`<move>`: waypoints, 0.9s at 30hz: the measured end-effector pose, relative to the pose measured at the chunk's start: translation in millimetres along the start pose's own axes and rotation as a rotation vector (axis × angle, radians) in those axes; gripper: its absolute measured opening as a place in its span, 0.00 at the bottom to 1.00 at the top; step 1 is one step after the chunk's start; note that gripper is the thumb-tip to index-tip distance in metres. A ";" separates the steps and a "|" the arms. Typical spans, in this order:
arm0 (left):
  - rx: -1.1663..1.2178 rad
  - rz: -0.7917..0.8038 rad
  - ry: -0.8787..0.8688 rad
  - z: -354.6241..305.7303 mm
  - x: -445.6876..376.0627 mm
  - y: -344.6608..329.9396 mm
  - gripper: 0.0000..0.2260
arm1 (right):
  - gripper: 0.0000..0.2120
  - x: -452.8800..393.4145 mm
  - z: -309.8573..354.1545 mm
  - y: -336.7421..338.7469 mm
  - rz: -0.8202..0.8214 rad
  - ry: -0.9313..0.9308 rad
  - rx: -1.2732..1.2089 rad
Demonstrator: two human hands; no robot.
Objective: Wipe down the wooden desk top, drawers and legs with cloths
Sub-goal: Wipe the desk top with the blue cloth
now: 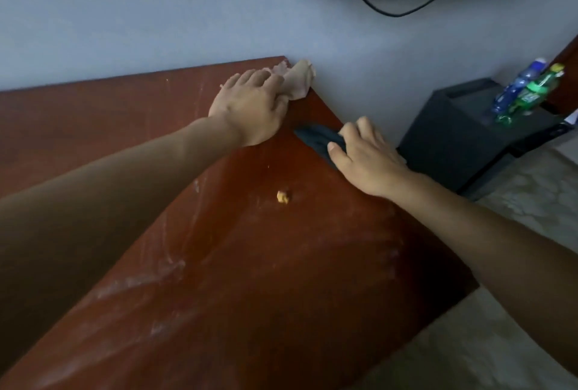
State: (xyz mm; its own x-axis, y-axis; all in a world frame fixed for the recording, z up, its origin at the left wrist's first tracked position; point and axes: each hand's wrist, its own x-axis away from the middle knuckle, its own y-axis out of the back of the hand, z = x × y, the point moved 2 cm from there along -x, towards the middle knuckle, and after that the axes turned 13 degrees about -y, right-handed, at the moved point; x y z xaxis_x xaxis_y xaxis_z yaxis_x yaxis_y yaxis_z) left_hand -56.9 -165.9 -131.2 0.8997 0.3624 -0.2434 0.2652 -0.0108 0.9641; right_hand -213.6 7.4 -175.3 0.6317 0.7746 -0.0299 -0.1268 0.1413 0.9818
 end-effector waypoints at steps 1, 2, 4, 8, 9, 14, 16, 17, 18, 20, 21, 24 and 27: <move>0.014 -0.016 -0.019 -13.5 16.2 6.7 0.23 | 0.19 9.5 -2.9 1.5 -0.022 -0.003 0.017; 0.034 -0.013 -0.024 -27.5 35.4 11.8 0.24 | 0.18 21.1 -7.3 4.1 -0.046 -0.005 0.031; 0.072 -0.005 -0.013 -54.6 81.1 16.7 0.23 | 0.17 46.7 -18.5 9.6 -0.084 -0.012 0.040; 0.078 -0.052 -0.048 -111.8 173.1 19.0 0.20 | 0.13 83.8 -41.4 11.3 -0.062 -0.039 -0.052; 0.078 -0.069 -0.087 -128.1 190.9 18.9 0.21 | 0.13 89.0 -44.6 10.7 -0.033 -0.028 -0.117; 0.073 -0.126 -0.341 -201.5 242.6 6.3 0.21 | 0.22 105.5 -44.3 13.8 0.043 0.019 -0.285; 0.067 -0.132 -0.394 -216.6 250.7 -6.0 0.20 | 0.19 115.4 -48.6 13.0 -0.009 0.016 -0.250; 0.053 -0.130 -0.400 -221.2 253.7 -11.7 0.19 | 0.18 124.2 -52.1 12.3 -0.041 0.026 -0.227; 0.026 -0.126 -0.398 -224.2 255.7 -16.6 0.19 | 0.18 135.5 -56.4 11.5 -0.077 0.043 -0.213; -0.035 -0.121 -0.382 -227.8 257.3 -23.1 0.20 | 0.18 159.0 -67.7 10.8 -0.151 0.094 -0.205; -0.039 -0.130 -0.372 -228.7 257.3 -25.2 0.21 | 0.18 169.0 -73.1 11.0 -0.186 0.123 -0.193; -0.005 -0.167 -0.374 -229.3 257.3 -28.4 0.21 | 0.12 187.3 -84.0 13.5 -0.231 0.207 -0.191; -0.024 -0.194 -0.412 -229.5 260.3 -31.0 0.21 | 0.12 180.8 -81.8 16.9 -0.202 0.237 -0.200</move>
State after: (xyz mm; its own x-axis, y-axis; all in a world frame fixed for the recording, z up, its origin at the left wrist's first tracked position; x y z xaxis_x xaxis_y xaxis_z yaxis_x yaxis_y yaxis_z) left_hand 89.5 142.8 -200.1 0.8982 -0.0454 -0.4373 0.4392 0.0437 0.8973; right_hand -164.1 200.3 -179.5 0.4674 0.8369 -0.2850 -0.1798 0.4056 0.8962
